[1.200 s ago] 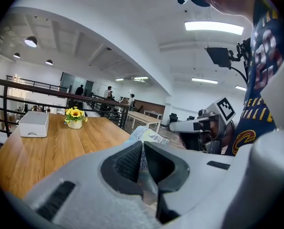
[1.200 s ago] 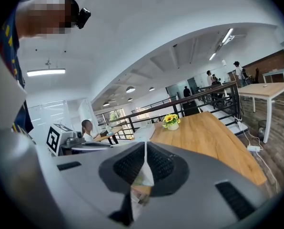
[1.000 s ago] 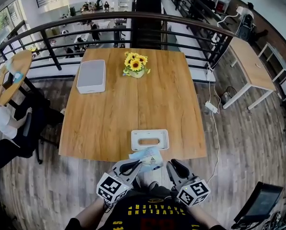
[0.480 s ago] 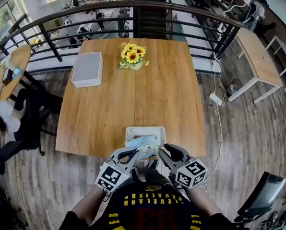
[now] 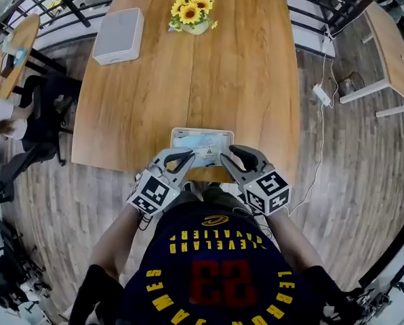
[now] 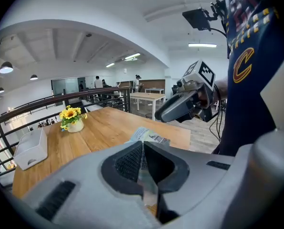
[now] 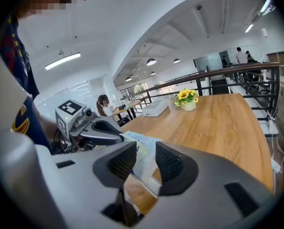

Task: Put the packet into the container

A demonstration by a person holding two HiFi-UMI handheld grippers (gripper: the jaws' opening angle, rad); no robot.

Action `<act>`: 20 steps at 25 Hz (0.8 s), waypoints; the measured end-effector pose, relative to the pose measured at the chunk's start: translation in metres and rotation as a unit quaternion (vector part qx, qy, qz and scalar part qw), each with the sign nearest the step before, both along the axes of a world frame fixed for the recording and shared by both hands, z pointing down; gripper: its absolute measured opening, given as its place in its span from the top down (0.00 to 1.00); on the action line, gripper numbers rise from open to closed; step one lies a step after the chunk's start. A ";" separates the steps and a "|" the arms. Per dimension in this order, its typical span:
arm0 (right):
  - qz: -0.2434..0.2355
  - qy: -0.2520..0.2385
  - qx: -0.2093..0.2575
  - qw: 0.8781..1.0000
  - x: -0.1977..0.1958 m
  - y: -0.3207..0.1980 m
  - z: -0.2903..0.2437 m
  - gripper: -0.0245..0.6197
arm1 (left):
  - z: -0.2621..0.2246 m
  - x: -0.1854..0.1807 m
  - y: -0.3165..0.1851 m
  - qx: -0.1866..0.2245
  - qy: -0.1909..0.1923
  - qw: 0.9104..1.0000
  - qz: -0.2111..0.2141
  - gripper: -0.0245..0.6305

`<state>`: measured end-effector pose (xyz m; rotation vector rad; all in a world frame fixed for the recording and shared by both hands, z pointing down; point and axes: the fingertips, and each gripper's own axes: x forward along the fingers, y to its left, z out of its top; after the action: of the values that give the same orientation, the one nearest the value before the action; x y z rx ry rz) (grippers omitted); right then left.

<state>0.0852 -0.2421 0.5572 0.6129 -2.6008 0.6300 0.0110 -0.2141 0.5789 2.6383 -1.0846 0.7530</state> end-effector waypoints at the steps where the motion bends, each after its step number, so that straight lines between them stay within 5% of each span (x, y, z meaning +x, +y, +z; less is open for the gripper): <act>1: -0.003 0.005 -0.010 1.000 0.000 -0.001 0.008 0.78 | 0.004 0.001 -0.003 -0.003 -0.002 1.000 0.003 0.94; 11: 0.014 0.039 -0.103 0.994 -0.008 -0.014 0.069 0.78 | 0.039 0.011 -0.010 -0.030 0.007 0.998 0.059 0.94; 15: 0.041 0.038 -0.117 0.992 -0.007 -0.019 0.079 0.93 | 0.051 0.008 -0.012 -0.041 0.025 0.997 0.057 0.94; 20: 0.062 0.041 -0.148 0.986 -0.009 -0.021 0.092 0.93 | 0.062 0.009 -0.016 -0.046 0.028 0.996 0.076 0.94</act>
<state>0.0764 -0.2626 0.6488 0.6897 -2.3433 0.9858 0.0195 -0.2297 0.6407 2.6687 -0.8203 0.7334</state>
